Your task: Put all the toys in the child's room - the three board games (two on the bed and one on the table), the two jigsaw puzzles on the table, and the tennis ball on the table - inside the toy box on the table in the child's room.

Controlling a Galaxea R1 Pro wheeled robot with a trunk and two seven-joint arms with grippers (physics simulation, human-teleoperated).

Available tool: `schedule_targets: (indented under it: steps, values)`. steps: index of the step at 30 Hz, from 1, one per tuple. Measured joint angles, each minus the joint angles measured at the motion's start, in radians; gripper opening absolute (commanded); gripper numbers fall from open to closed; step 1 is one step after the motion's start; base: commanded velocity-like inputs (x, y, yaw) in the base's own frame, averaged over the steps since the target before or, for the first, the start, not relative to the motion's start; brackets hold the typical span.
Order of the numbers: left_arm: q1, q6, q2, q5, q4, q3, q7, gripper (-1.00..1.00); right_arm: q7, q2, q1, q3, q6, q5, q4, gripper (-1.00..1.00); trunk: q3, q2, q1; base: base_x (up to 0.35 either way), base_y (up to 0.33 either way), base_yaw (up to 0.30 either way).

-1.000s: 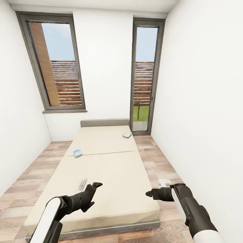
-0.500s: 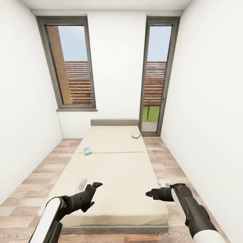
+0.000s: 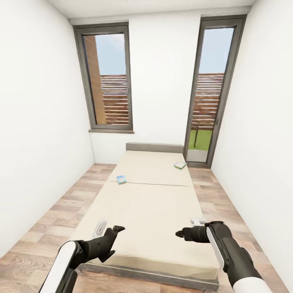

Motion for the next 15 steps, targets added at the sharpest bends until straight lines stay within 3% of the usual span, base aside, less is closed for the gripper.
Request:
schedule_targets:
  steps: [8, 15]
  values:
    - [0.000, 0.000, 0.000, 0.000, 0.003, -0.003, 0.000, 1.00, 0.000, 0.000, 0.000, 0.000, 0.000, 0.000, 0.000, 1.00, 0.004, 0.000, 0.000, -0.019, -0.074, 0.271]
    - [0.000, 0.000, -0.001, 0.000, 0.004, -0.005, 0.000, 1.00, 0.000, 0.000, 0.000, 0.000, 0.000, 0.000, 0.000, 1.00, 0.005, 0.000, 0.000, -0.072, -0.219, 0.284]
